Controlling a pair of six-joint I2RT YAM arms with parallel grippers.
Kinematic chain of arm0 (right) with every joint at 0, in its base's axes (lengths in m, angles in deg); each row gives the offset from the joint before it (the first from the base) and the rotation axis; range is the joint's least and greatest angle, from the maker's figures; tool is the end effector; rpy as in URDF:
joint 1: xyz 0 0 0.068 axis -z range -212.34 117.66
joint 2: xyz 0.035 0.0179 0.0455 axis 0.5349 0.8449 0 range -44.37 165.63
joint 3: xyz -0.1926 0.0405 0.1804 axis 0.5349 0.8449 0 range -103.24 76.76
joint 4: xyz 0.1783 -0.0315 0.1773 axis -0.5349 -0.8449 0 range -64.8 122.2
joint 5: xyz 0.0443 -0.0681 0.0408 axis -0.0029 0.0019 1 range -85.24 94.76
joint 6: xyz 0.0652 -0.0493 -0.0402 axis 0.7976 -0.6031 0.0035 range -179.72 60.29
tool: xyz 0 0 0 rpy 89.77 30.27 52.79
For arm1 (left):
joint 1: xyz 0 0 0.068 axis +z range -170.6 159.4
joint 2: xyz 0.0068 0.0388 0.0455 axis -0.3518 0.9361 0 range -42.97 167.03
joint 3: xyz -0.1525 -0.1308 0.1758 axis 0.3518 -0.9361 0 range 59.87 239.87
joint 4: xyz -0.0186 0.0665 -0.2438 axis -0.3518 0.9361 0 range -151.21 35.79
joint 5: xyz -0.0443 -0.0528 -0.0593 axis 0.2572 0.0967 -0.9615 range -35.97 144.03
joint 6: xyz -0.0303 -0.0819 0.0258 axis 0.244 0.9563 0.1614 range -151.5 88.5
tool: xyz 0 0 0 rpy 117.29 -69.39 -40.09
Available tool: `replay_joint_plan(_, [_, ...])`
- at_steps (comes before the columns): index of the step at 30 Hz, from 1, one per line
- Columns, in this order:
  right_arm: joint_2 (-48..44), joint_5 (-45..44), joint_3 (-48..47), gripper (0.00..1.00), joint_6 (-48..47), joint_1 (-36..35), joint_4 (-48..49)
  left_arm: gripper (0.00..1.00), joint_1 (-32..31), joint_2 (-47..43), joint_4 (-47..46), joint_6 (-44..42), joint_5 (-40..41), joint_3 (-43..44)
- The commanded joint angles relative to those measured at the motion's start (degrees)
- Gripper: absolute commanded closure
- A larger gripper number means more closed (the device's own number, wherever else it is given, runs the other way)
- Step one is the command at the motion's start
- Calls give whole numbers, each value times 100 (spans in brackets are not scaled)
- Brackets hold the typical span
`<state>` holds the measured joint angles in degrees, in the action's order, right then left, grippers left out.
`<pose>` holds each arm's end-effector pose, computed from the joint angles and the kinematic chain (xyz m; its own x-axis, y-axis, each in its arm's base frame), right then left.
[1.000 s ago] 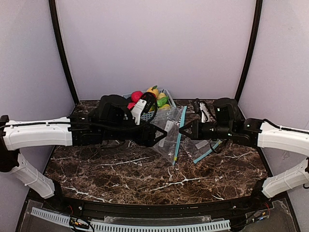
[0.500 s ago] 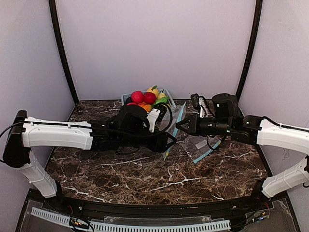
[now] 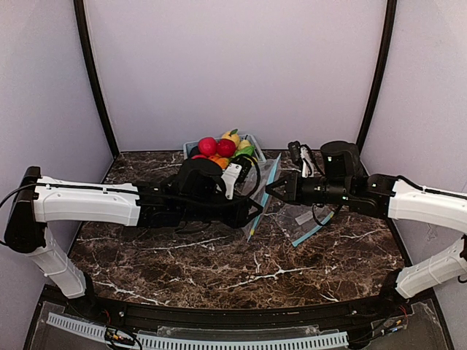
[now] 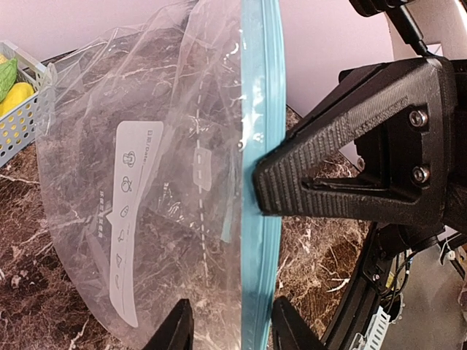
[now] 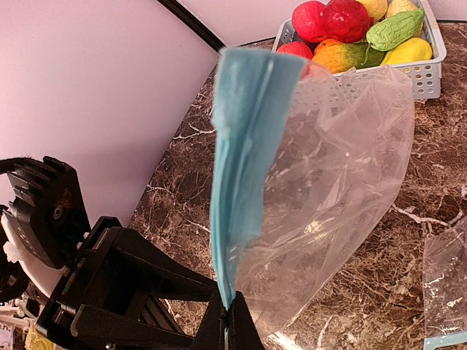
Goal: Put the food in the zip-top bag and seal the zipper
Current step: Pass from the right arm to the left
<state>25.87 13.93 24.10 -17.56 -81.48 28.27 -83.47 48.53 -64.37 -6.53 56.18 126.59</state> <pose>0.1996 0.2506 0.2855 -0.7440 0.1526 -0.6505 -0.4646 0.5817 0.6677 0.1902 -0.3644 0.2695 -0.5211 0.0918 -0.8486 0.7208 0.5797 -0.3799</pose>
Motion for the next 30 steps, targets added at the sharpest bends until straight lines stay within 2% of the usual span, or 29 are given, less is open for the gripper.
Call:
replay_joint_plan(1, [-61,14,-73,100,-33,-56,137,67,-8,33,28,8,18,78])
replay_joint_plan(5, [-54,34,-64,100,-32,-60,132,73,-13,43,16,1,37,78])
replay_joint_plan(18, [-12,-87,-33,100,73,-99,155,80,-8,351,283,-113,234,457])
replay_joint_plan(26, [142,-437,-4,100,539,-152,86,82,-14,531,283,-159,451,597])
replay_joint_plan(30, [192,-503,52,100,715,-170,198,87,-24,643,420,-159,425,656])
